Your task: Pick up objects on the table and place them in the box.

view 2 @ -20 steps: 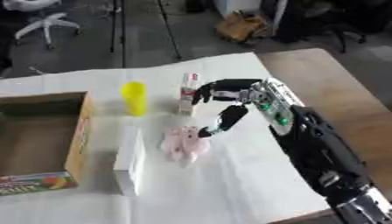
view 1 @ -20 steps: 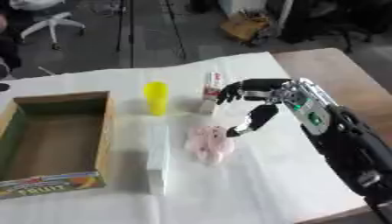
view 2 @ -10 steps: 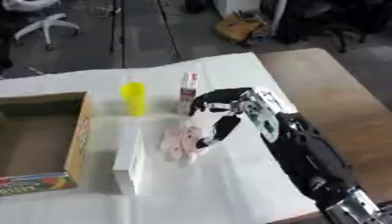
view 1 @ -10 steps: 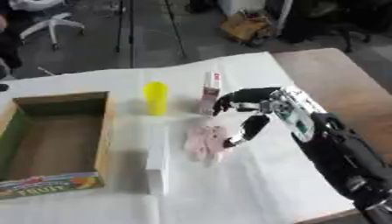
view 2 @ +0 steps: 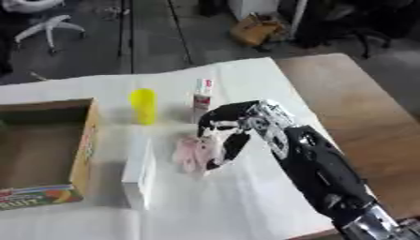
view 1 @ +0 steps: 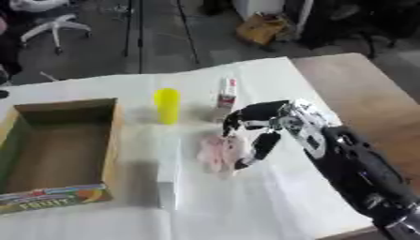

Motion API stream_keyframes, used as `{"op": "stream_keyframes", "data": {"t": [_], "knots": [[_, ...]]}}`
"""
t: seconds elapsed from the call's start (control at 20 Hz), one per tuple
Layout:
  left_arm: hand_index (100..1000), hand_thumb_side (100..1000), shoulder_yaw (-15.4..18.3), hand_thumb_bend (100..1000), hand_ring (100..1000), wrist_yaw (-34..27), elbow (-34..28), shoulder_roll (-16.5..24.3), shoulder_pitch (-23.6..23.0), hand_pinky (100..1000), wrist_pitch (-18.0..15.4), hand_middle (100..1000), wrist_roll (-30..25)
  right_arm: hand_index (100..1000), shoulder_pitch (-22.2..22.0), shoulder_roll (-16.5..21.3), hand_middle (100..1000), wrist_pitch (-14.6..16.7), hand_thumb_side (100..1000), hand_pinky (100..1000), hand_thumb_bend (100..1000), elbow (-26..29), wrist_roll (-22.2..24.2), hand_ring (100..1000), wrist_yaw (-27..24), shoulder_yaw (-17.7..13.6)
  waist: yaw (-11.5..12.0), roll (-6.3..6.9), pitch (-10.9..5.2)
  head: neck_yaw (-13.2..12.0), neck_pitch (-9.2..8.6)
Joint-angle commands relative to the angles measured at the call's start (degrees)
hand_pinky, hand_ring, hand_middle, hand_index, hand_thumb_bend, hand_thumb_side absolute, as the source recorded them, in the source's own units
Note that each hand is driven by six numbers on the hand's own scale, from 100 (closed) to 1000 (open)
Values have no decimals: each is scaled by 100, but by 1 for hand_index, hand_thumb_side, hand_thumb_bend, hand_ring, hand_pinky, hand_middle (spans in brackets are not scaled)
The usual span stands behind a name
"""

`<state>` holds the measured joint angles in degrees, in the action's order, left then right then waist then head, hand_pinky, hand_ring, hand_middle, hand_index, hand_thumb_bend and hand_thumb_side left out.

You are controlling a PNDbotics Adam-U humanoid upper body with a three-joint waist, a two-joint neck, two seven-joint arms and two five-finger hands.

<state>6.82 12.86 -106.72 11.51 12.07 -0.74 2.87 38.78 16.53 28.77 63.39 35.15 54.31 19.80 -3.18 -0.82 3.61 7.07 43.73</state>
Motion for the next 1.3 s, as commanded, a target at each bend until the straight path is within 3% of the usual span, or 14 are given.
{"op": "stream_keyframes", "data": {"t": [0.05, 0.25, 0.4, 0.55, 0.6, 0.7, 0.95, 1.0, 1.05, 1.1, 1.25, 1.3], "knots": [[769, 911, -14, 538, 709, -6, -86, 50, 41, 662, -5, 623, -9, 784, 76, 38, 759, 326, 574, 599, 622, 186, 380, 584, -46, 20, 3, 0, -76, 14, 39], [769, 911, -15, 537, 709, -8, -87, 48, 38, 663, -4, 623, -9, 755, 42, 7, 678, 365, 539, 502, 611, 214, 343, 509, -1, 70, 11, -6, -76, 18, 39], [769, 911, -16, 538, 708, -5, -87, 48, 36, 662, -3, 623, -11, 746, 19, -13, 645, 398, 521, 484, 605, 251, 248, 499, 101, 105, 13, -10, -75, 25, 39], [769, 911, -14, 538, 708, -6, -88, 49, 34, 663, -2, 623, -9, 759, -13, -27, 697, 445, 534, 506, 609, 265, 119, 537, 245, 140, 13, -11, -74, 32, 39], [769, 911, -15, 539, 708, -7, -88, 49, 35, 663, -2, 623, -9, 835, -27, -31, 803, 462, 556, 573, 620, 250, 106, 655, 301, 156, 12, -11, -73, 34, 39], [769, 911, -17, 539, 708, -6, -89, 49, 37, 663, -2, 623, -11, 870, -50, -43, 849, 493, 559, 602, 625, 212, 125, 711, 429, 177, 8, -11, -73, 38, 39], [769, 911, -15, 539, 708, -4, -90, 50, 36, 663, -2, 622, -9, 901, -88, -74, 884, 569, 552, 621, 634, 134, 205, 756, 669, 197, 4, -11, -71, 46, 39], [769, 911, -15, 539, 708, -5, -90, 49, 35, 663, -2, 622, -9, 847, -97, -81, 812, 582, 500, 493, 612, 127, 217, 625, 712, 200, 4, -10, -70, 46, 39], [769, 911, -15, 539, 708, -5, -90, 49, 35, 663, -2, 622, -9, 828, -104, -90, 789, 587, 485, 459, 604, 128, 195, 594, 745, 196, 4, -10, -70, 47, 39], [769, 911, -14, 539, 708, -6, -90, 49, 34, 663, -2, 622, -9, 698, -106, -96, 642, 586, 391, 289, 519, 133, 163, 462, 770, 190, 3, -10, -71, 48, 39], [769, 912, -14, 538, 707, -7, -89, 48, 34, 663, -1, 622, -8, 640, -94, -89, 568, 532, 350, 213, 471, 190, -43, 403, 833, 172, 4, -11, -73, 53, 39], [769, 912, -13, 538, 707, -7, -88, 47, 32, 663, 0, 622, -8, 531, -88, -88, 467, 508, 282, 102, 382, 204, -119, 316, 848, 160, 4, -12, -74, 55, 39]]}}
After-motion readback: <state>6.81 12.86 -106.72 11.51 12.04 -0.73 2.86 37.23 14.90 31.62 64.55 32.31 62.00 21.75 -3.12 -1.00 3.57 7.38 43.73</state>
